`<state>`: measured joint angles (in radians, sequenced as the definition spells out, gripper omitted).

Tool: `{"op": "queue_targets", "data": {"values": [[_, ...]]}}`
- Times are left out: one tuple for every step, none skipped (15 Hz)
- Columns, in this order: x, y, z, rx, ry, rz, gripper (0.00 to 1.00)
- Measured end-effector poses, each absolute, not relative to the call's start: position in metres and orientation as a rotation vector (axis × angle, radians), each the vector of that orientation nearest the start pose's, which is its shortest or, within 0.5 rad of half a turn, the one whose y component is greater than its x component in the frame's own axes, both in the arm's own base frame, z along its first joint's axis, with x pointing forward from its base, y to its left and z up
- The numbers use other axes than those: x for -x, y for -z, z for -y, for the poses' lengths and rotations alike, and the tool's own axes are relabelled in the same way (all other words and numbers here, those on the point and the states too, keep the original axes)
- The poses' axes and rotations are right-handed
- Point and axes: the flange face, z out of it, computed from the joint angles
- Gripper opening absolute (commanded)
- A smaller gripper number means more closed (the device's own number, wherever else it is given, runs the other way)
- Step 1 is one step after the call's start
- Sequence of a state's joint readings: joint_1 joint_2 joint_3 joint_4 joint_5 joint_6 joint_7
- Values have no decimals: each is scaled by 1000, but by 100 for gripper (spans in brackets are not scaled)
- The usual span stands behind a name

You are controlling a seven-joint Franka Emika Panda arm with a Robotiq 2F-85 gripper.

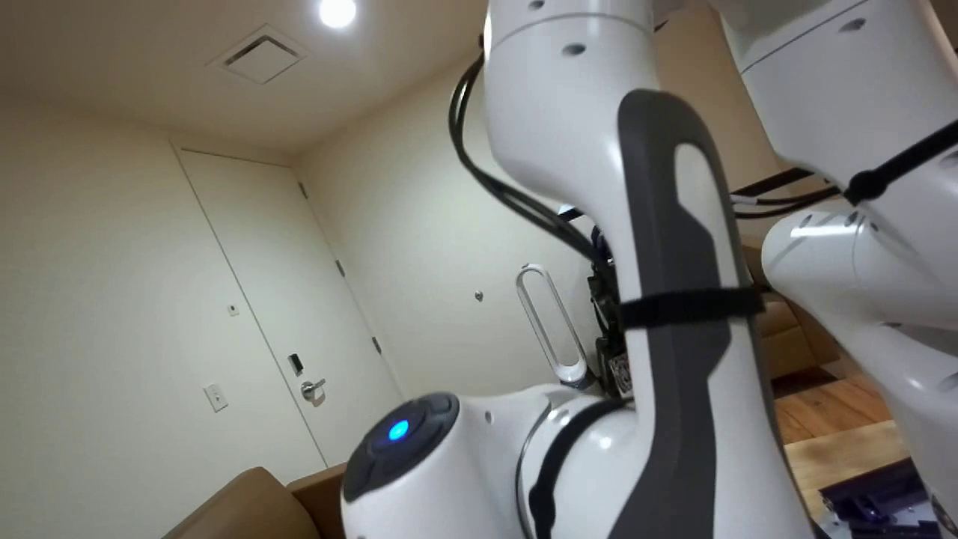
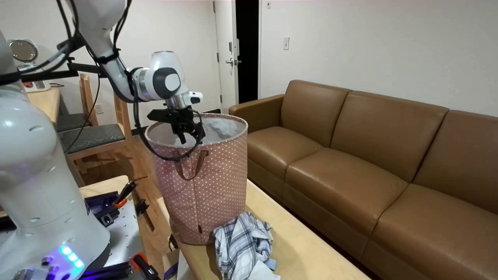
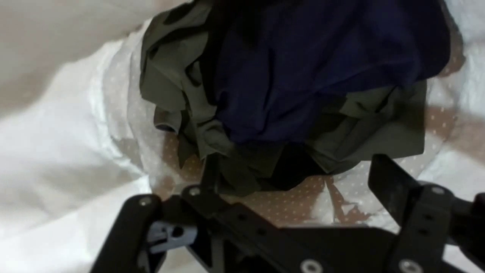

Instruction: Remove three things from the carrier bag and put them on the table

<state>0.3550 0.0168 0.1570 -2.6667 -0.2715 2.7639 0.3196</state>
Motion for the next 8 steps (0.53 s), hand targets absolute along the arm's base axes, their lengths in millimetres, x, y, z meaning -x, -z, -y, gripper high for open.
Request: {"op": "queue_targets", "data": {"values": [[-367,-220,-220,3115,144,688,100],[-367,-201,-221,3106,106,679,100],[-368,-182,-223,3096,71,675,100],[-368,-165,-225,3087,39,673,100],[-368,-149,-227,3080,10,670,100],[-369,-136,-230,3072,-8,665,100],[-370,-124,-232,3063,-18,661,100],[-372,-115,-234,3053,-18,656,100]]}}
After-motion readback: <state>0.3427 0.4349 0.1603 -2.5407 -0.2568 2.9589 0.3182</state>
